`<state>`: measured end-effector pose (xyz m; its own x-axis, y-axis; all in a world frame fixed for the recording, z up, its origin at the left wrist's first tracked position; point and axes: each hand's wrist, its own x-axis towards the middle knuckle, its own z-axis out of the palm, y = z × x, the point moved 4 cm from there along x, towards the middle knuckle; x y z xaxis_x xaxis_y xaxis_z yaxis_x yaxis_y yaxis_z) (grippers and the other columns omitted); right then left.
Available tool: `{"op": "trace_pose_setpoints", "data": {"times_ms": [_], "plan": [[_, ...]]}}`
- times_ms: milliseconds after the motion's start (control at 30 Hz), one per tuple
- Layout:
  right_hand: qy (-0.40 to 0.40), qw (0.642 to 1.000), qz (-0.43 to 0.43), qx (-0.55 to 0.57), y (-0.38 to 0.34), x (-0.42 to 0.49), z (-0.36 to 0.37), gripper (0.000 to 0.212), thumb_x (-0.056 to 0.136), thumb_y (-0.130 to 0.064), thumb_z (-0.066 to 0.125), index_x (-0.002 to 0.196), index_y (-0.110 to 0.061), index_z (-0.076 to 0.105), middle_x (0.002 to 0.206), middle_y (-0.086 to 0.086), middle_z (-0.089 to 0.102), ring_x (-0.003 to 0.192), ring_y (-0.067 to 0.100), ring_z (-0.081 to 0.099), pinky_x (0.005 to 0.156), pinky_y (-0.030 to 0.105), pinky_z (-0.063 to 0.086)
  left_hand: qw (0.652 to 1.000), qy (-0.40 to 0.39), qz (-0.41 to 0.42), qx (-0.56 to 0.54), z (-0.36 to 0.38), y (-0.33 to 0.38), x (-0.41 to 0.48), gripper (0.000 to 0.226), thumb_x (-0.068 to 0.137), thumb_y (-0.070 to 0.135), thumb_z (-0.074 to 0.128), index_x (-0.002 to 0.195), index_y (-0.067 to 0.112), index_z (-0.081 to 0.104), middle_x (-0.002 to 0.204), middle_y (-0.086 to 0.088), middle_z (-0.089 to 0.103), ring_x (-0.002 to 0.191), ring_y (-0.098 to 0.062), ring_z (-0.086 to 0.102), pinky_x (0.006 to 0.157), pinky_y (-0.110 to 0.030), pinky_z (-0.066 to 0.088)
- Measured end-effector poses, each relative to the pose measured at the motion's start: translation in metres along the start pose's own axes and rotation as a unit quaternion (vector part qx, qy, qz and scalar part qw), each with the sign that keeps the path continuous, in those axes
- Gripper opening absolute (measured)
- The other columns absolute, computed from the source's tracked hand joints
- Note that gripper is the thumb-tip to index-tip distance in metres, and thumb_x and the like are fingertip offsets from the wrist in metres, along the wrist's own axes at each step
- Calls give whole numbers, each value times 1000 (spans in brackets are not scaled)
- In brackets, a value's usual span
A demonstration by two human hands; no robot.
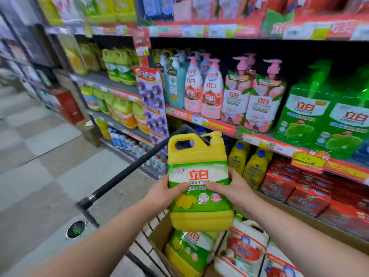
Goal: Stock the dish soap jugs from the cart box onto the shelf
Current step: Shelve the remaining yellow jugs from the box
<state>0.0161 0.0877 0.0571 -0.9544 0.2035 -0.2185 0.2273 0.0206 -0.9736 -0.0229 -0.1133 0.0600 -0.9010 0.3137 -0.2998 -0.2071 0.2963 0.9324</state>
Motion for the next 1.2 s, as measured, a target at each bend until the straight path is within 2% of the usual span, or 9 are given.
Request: {"op": "trace_pose_setpoints", "data": {"times_ms": [133,200,333,400,533,667,800,1000,1200], "plan": [[-36,999,-32,-25,-30,7,56,67,61,-18,87,119,-18,53,102,-1,70,84,11,69,69,27,57,999,45,16,-23,-57,4,-18,33,81,35,70,111,28,57,106,3,70,90,-15,70,76,-34,58],[-50,997,-44,-32,-42,9,88,63,61,-18,87,115,-18,55,102,0,70,84,13,69,74,31,57,997,66,28,-31,-89,4,-28,40,81,35,69,117,25,56,103,6,70,86,-11,70,65,-26,58],[-74,993,-75,-54,-67,8,167,61,64,-18,85,116,-20,53,97,-5,66,80,5,64,61,15,52,992,106,42,-47,-164,-4,-49,43,81,34,70,120,22,55,104,5,71,84,-11,70,60,-25,55],[-88,991,-79,-59,-76,5,214,60,65,-18,85,115,-21,52,99,-5,66,81,6,65,60,14,51,990,125,47,-51,-208,-12,-65,41,81,32,70,118,23,56,104,4,70,85,-11,70,61,-26,56],[-126,987,-94,-40,-93,-2,319,48,68,-8,82,107,-17,57,101,4,71,74,7,69,61,19,56,985,157,58,-50,-306,-26,-98,20,82,35,69,98,31,58,96,9,71,79,-10,71,57,-26,55],[-173,979,-102,-41,-107,-7,415,60,66,-18,84,119,-15,56,108,6,70,91,21,70,83,40,58,975,194,90,-58,-392,-36,-129,15,83,27,70,87,30,56,81,15,69,60,2,68,47,-16,50],[-211,971,-100,-43,-117,-6,486,71,59,-25,87,122,-17,55,111,7,70,94,27,70,87,49,55,970,219,78,-73,-454,-51,-150,18,83,29,70,92,30,54,92,9,69,70,-4,70,51,-18,52],[-234,965,-103,-61,-130,16,558,67,54,-30,88,114,-22,58,106,2,72,89,21,72,83,45,57,960,251,72,-102,-519,-69,-147,26,82,33,70,102,32,54,100,4,70,81,-11,70,56,-23,55],[-268,957,-89,-66,-136,64,633,66,60,-26,87,119,-20,55,103,0,71,83,17,72,67,30,59,950,284,65,-115,-588,-87,-117,34,82,32,70,112,26,55,104,3,70,86,-13,70,59,-22,55]]}}
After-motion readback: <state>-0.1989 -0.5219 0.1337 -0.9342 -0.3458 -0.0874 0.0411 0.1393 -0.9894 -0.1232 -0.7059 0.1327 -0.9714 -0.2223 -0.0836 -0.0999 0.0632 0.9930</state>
